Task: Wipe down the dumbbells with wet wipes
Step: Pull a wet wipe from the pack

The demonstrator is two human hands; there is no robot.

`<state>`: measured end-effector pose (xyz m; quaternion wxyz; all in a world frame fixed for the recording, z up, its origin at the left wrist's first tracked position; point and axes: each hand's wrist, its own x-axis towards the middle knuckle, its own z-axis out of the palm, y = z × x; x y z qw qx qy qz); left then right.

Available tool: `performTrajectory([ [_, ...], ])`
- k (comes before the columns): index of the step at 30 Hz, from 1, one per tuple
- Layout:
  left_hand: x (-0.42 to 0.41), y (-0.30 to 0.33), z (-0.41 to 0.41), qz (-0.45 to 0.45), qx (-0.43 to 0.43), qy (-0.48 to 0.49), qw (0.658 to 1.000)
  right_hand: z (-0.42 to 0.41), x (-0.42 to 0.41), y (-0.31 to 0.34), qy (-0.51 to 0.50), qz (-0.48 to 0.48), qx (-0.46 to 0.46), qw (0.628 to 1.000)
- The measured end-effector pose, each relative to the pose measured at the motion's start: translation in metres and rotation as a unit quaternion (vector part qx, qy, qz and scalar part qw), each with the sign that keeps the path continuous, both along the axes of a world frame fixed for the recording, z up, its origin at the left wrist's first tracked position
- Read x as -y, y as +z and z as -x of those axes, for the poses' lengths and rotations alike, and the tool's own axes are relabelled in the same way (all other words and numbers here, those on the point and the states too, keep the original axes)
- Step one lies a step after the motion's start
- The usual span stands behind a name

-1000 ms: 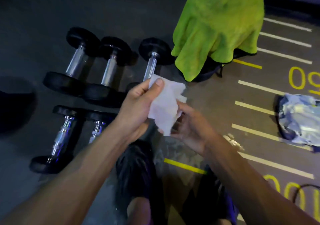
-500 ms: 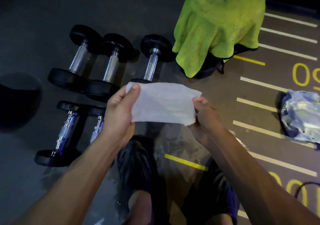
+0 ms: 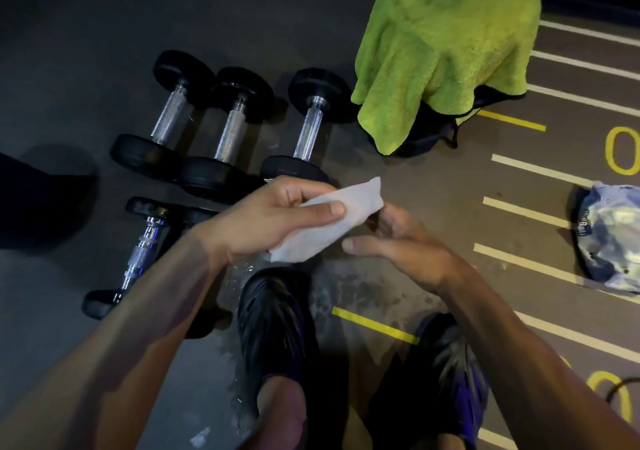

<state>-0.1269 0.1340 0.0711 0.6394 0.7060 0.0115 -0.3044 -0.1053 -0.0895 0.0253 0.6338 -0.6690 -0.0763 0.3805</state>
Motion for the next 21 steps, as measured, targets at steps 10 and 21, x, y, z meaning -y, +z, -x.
performTrajectory([
  [10,0.023,-0.044,0.013,0.298,-0.289,0.202,0.887,0.001,0.004,0.015,-0.184,-0.074,-0.049,0.979],
  [21,0.039,-0.054,0.029,0.217,-0.263,0.253,0.905,0.004,0.033,0.018,-0.184,-0.063,-0.147,0.97],
])
